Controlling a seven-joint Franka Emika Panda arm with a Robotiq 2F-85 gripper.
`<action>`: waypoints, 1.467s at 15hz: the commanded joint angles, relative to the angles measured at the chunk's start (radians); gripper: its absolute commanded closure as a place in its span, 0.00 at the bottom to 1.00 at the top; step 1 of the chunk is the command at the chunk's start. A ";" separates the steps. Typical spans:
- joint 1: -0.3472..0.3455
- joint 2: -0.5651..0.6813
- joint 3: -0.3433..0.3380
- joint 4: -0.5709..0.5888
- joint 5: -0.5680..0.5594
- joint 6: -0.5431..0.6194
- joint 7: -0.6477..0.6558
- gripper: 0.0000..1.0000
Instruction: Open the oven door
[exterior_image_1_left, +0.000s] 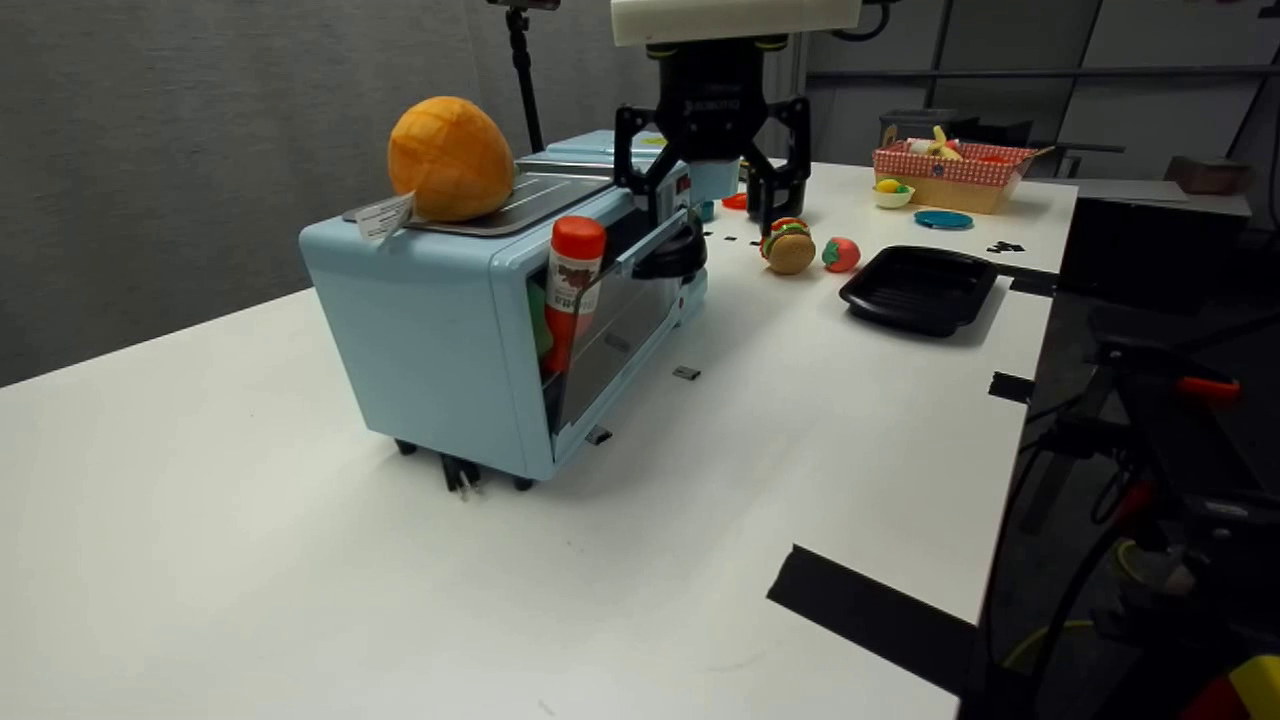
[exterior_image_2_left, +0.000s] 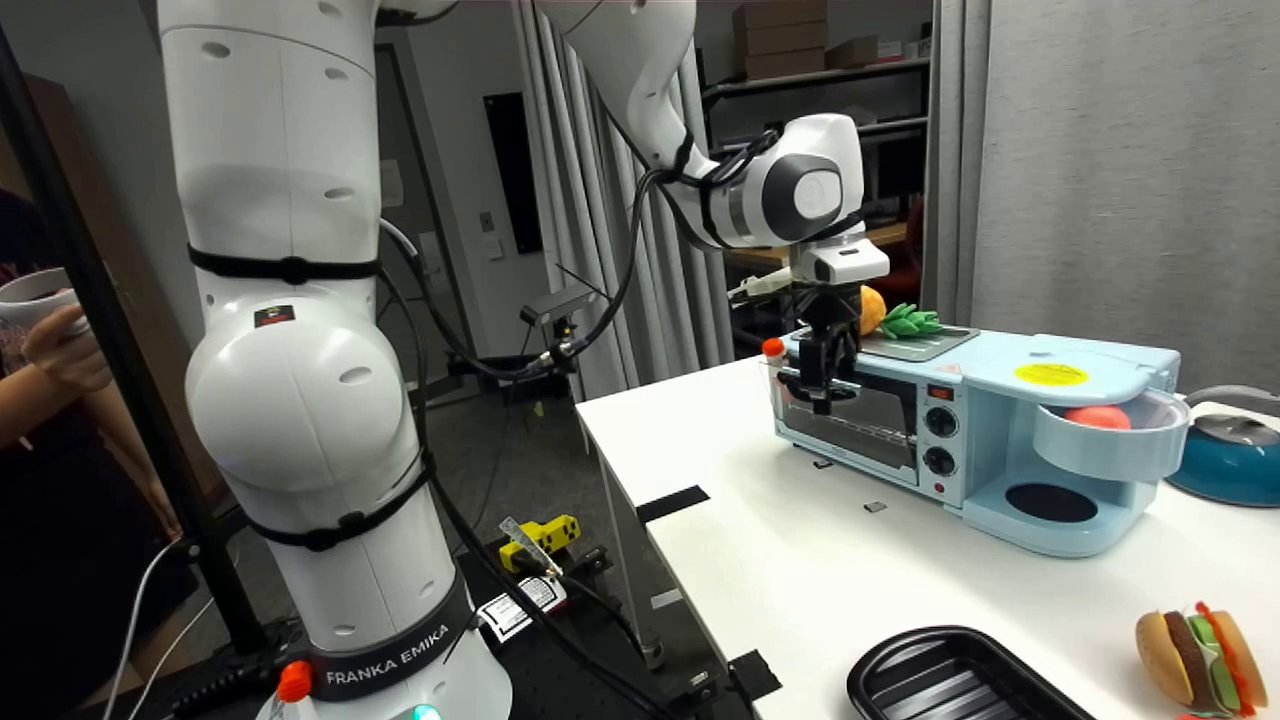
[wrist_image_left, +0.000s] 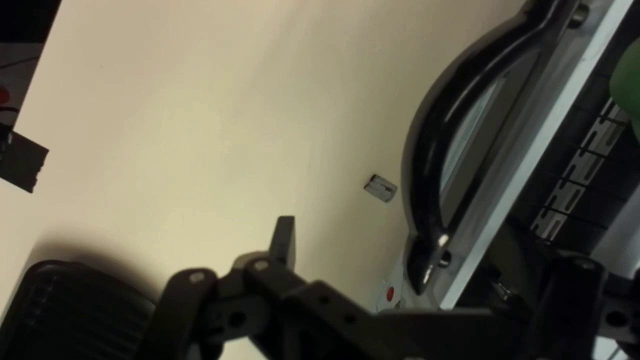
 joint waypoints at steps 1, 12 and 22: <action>0.029 0.000 -0.023 -0.001 -0.053 0.037 0.097 0.00; 0.038 -0.008 0.011 -0.071 -0.027 -0.023 0.087 0.00; 0.056 0.069 0.013 -0.076 -0.024 -0.029 0.087 0.00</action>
